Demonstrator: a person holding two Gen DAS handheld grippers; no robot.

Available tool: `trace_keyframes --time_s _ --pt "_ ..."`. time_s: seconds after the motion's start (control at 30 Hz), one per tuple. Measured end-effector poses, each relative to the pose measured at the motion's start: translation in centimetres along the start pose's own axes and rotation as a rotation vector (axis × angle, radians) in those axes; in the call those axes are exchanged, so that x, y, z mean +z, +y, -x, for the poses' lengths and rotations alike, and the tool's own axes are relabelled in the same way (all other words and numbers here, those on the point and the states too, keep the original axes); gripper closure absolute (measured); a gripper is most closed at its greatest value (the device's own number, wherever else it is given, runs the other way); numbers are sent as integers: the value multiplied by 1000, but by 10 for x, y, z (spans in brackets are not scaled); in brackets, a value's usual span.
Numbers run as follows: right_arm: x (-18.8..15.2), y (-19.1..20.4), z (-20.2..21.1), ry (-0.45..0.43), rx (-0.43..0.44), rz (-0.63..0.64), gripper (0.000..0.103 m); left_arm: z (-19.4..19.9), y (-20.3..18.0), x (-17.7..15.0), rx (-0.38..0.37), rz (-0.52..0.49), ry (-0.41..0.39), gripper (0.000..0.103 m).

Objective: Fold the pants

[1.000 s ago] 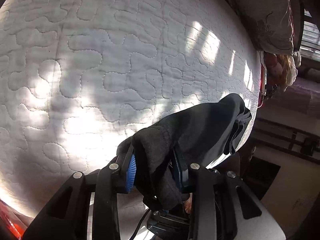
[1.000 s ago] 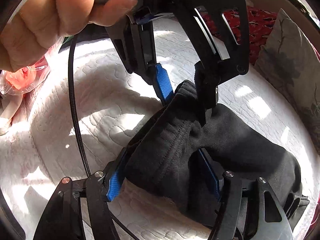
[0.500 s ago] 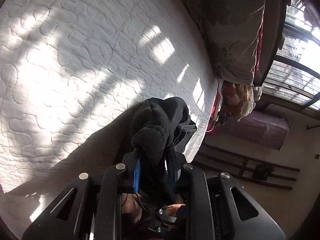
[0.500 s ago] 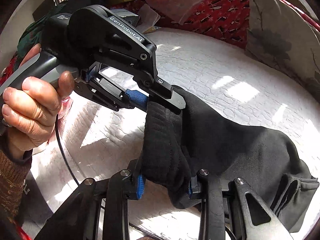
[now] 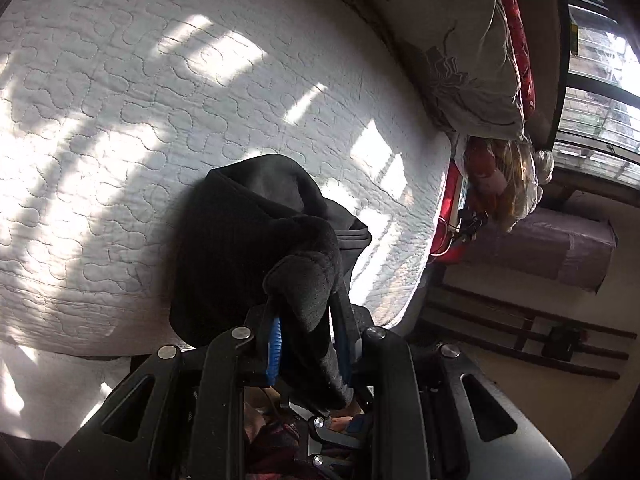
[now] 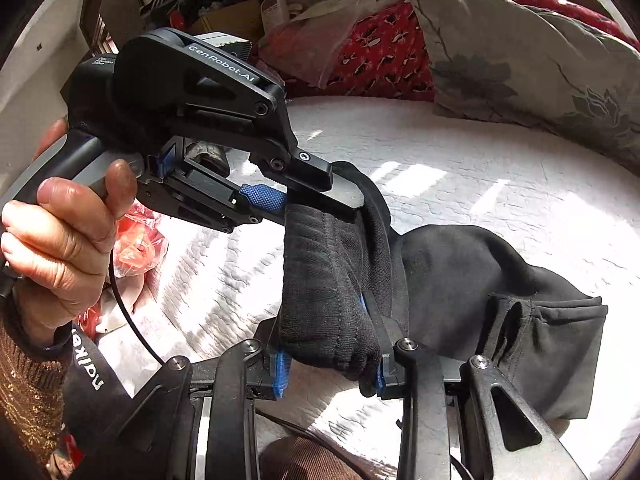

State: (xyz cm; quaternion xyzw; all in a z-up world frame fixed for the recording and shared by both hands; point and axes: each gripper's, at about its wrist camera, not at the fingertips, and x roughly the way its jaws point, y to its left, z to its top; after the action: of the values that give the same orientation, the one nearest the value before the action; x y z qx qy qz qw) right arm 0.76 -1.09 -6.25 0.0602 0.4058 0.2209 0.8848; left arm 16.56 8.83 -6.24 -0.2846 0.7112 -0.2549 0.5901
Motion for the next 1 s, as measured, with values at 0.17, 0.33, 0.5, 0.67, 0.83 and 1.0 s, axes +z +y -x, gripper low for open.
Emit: trace_keyframes --time_s 0.17,0.33,0.5,0.67,0.83,1.0 --pt "-12 -54 26 -26 45 -136 72 -53 -46 3 72 -26 45 84" --pt "-35 -119 42 -35 86 -294 71 -120 -85 6 178 -39 106 84" --pt "-61 -184 46 -23 143 -478 69 -174 -116 6 329 -71 131 84" --pt "-82 -232 40 -11 233 -640 64 -190 -135 4 462 -100 108 81" --pt "-96 -260 45 -25 289 -722 53 -162 -149 -7 450 -127 26 77" --pt "-102 -279 68 -76 241 -747 48 -101 -129 -28 342 -101 -126 61"
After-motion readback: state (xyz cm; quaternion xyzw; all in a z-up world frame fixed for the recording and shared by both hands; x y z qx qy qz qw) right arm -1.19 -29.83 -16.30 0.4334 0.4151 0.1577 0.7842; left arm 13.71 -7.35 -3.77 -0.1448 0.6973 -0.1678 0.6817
